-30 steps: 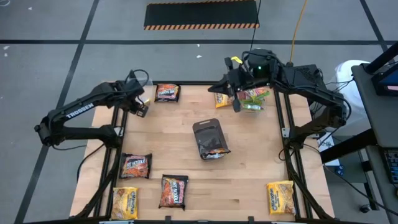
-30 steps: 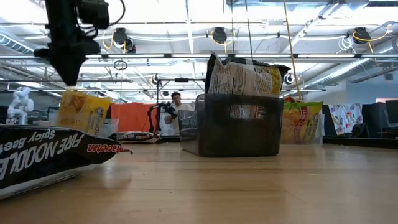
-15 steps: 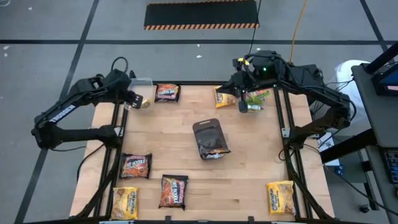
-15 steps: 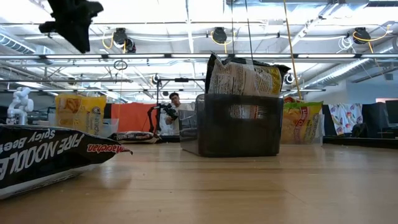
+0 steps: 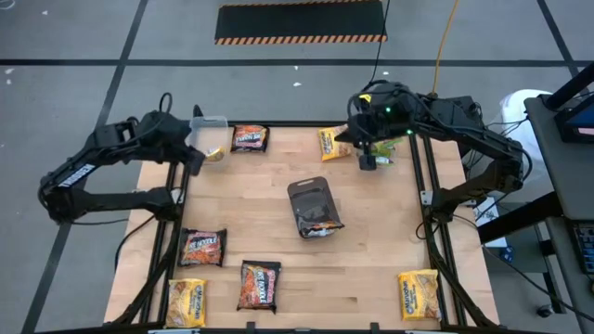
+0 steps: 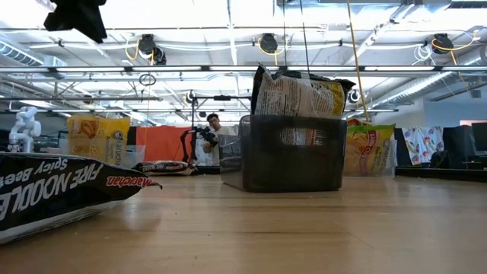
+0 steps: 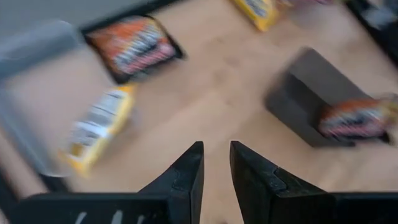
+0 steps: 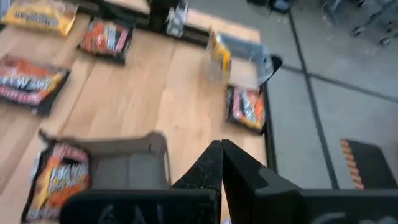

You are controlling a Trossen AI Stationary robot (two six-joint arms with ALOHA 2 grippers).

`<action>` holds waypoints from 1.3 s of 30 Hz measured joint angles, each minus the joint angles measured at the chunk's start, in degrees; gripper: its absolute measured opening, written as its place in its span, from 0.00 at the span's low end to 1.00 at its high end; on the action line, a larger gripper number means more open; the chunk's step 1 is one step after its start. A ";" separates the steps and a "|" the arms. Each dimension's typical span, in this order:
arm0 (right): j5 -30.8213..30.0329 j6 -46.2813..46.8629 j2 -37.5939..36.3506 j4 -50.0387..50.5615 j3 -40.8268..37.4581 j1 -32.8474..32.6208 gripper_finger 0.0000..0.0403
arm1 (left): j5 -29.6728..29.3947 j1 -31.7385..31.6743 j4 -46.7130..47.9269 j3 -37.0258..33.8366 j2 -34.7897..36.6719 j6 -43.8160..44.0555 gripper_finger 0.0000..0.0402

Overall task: Sort Maruchan noodles
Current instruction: Put the bottom black noodle pack into the black bin

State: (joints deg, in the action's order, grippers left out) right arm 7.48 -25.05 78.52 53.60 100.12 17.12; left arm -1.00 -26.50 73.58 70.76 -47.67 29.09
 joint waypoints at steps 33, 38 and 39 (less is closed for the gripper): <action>3.29 7.56 1.11 -14.29 -11.75 -14.76 0.20 | 15.51 20.10 -0.05 0.00 -0.01 13.67 0.21; 3.19 13.35 1.11 -20.78 -14.47 -18.11 0.21 | 15.50 22.77 -0.25 0.00 -1.06 12.83 0.21; 3.19 14.56 1.11 -22.11 -14.80 -18.63 0.21 | 15.52 23.31 -0.27 0.00 -1.26 12.79 0.21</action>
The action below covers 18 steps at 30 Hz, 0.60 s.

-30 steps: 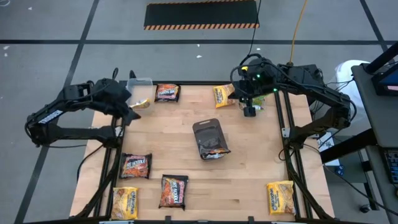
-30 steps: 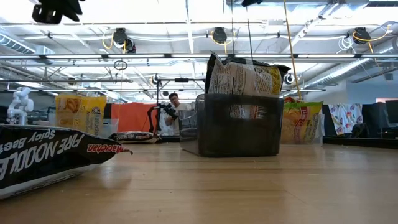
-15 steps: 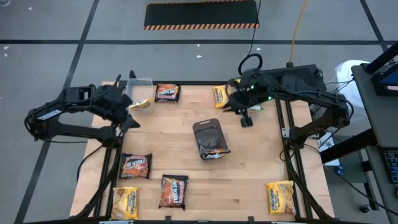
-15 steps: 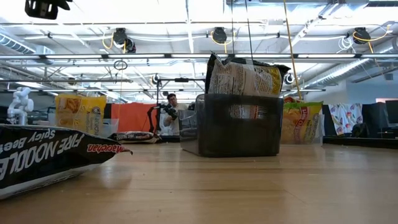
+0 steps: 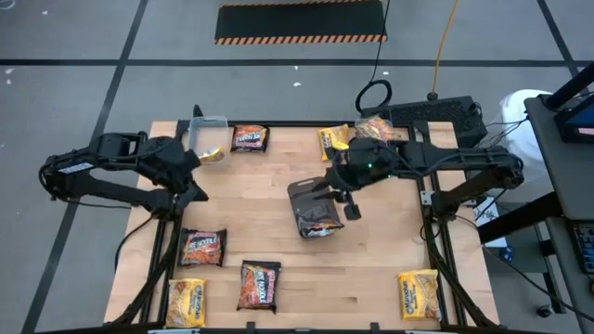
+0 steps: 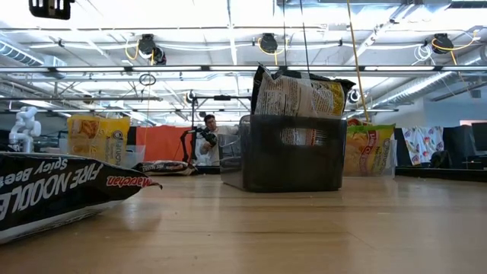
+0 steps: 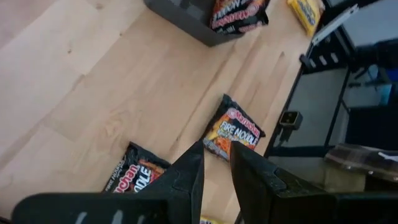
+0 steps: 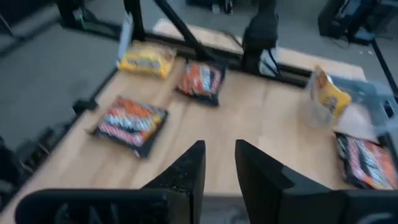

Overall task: Sort Maruchan noodles
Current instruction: Put the bottom black noodle pack into the black bin

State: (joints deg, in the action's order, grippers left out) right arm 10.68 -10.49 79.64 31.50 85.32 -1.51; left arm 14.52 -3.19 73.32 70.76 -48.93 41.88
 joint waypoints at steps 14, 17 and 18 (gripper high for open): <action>-0.04 5.48 -0.32 -6.90 -0.87 -2.57 0.21 | -0.02 7.25 -3.50 0.00 -10.03 -9.72 0.21; -0.07 5.28 -0.42 -7.02 -0.87 -2.55 0.21 | -0.02 8.85 -4.67 0.00 -13.42 -12.18 0.21; -0.07 5.27 -0.42 -6.95 -0.87 -2.55 0.21 | -0.02 9.39 -4.63 0.00 -14.64 -12.88 0.21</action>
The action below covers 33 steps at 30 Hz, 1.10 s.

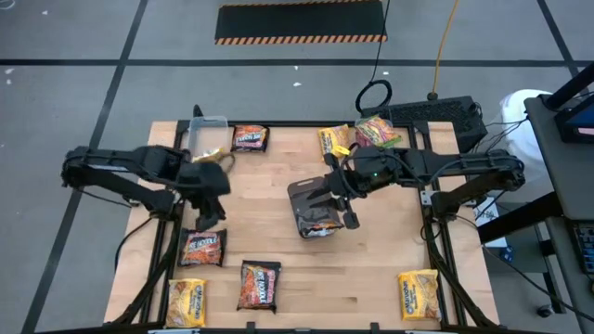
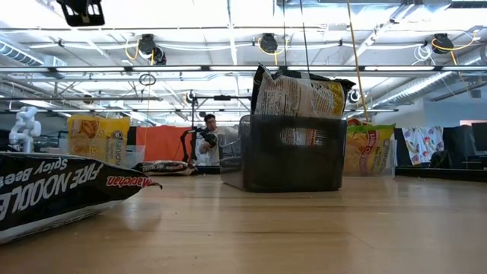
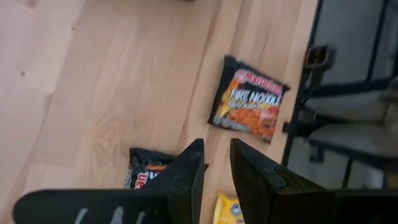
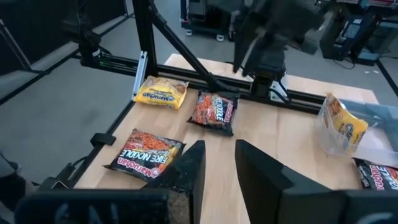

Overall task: Sort Maruchan noodles
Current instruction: Put the bottom black noodle pack into the black bin

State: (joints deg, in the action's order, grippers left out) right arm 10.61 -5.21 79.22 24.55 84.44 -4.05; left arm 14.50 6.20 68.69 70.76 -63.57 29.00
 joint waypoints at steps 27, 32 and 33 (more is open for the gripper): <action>0.00 -3.43 -7.67 5.71 0.02 0.02 0.21 | 5.84 5.28 -12.25 -1.78 -24.37 -9.11 0.20; -0.03 -3.43 -8.11 5.72 0.02 -0.39 0.21 | 6.49 6.80 -16.89 -3.76 -27.06 -8.99 0.20; -0.04 -3.43 -8.10 5.75 0.02 -0.58 0.21 | 6.49 7.24 -18.56 -4.21 -27.43 -8.99 0.20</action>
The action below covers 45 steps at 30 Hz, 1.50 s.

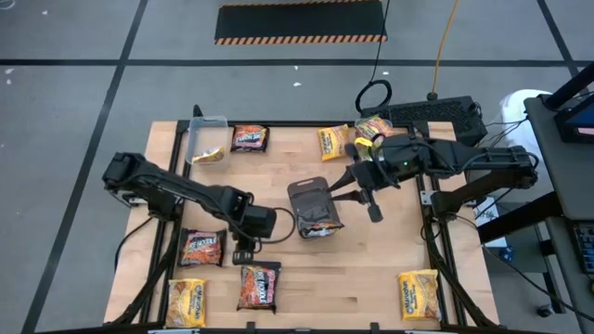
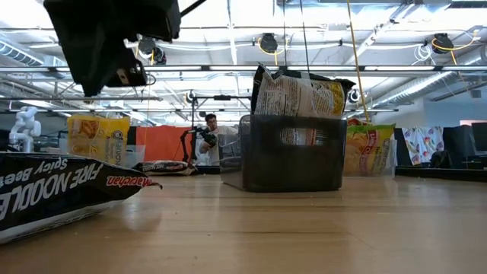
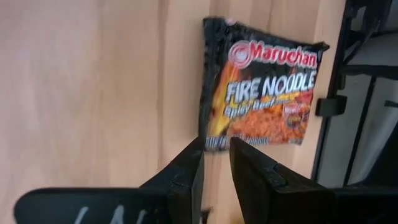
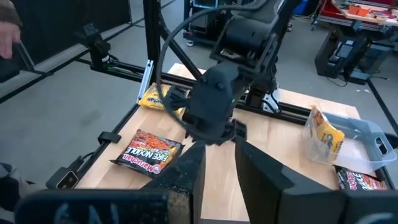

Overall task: Sort Maruchan noodles
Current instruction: Put the bottom black noodle pack into the black bin

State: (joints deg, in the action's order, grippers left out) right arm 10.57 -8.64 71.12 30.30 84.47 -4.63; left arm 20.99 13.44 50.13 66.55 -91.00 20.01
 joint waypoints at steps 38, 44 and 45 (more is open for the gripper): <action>-0.01 -0.17 0.02 1.25 0.00 -0.78 0.21 | -3.26 3.57 -33.03 -17.76 -1.75 14.28 0.20; -0.01 -1.05 0.02 1.25 0.00 -0.78 0.21 | -3.07 3.57 -34.03 -19.03 -1.75 15.06 0.20; -0.01 -1.05 0.02 1.25 0.00 -0.77 0.21 | -3.04 3.57 -34.01 -19.21 -1.75 15.11 0.20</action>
State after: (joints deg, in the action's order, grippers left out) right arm 10.57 -9.69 71.13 31.55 84.47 -5.40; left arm 17.96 17.02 16.12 47.33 -92.75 35.12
